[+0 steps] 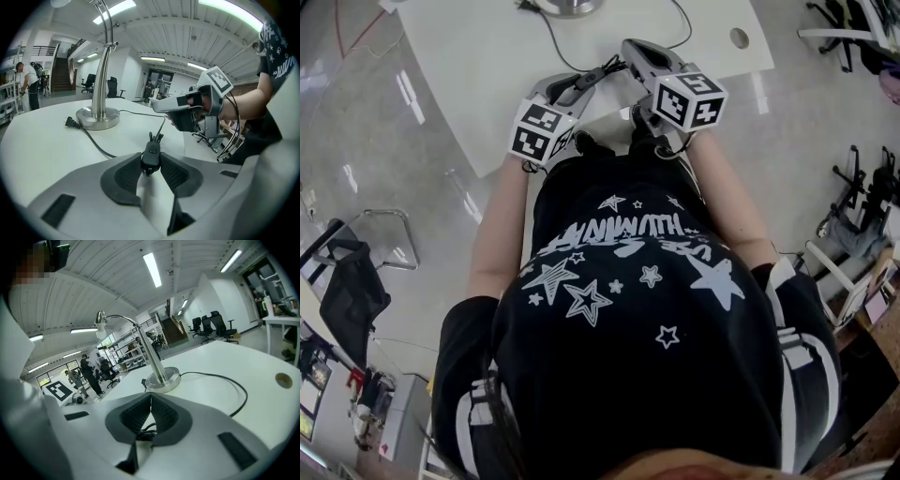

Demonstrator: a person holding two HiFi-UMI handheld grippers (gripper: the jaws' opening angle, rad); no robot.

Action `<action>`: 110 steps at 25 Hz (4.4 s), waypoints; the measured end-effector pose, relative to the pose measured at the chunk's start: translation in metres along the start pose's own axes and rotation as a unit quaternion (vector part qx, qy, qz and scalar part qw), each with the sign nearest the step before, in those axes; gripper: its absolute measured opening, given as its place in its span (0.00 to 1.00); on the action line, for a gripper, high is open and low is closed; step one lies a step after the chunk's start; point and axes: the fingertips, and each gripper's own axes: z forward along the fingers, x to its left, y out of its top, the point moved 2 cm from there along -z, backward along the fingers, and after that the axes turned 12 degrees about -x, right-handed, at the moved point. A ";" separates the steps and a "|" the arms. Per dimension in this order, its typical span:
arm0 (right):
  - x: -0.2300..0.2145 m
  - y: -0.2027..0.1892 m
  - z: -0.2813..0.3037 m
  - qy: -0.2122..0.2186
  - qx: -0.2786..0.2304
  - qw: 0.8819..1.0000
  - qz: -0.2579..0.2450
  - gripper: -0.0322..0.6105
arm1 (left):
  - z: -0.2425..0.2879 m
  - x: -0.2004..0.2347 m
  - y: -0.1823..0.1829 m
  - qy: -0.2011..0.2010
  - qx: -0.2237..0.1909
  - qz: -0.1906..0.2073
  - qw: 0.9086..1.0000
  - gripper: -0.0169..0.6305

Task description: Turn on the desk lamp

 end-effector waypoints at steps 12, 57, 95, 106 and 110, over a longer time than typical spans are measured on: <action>0.034 -0.028 0.008 0.111 0.083 0.990 -0.010 0.06 | -0.002 0.001 -0.001 -0.010 0.005 -0.008 1.000 0.22; 0.054 -0.069 0.018 0.141 0.190 0.970 -0.057 0.06 | -0.004 0.002 -0.004 -0.001 0.001 -0.020 1.000 0.22; 0.004 -0.013 -0.003 0.242 0.173 0.952 -0.076 0.06 | -0.056 -0.014 0.049 0.262 -0.171 -0.089 0.946 0.22; -0.061 0.000 -0.029 0.321 0.191 0.924 -0.077 0.06 | -0.019 -0.068 0.059 0.365 -0.211 -0.084 0.903 0.21; -0.081 0.002 -0.044 0.348 0.201 0.912 -0.085 0.06 | 0.002 -0.093 0.060 0.393 -0.215 -0.081 0.890 0.17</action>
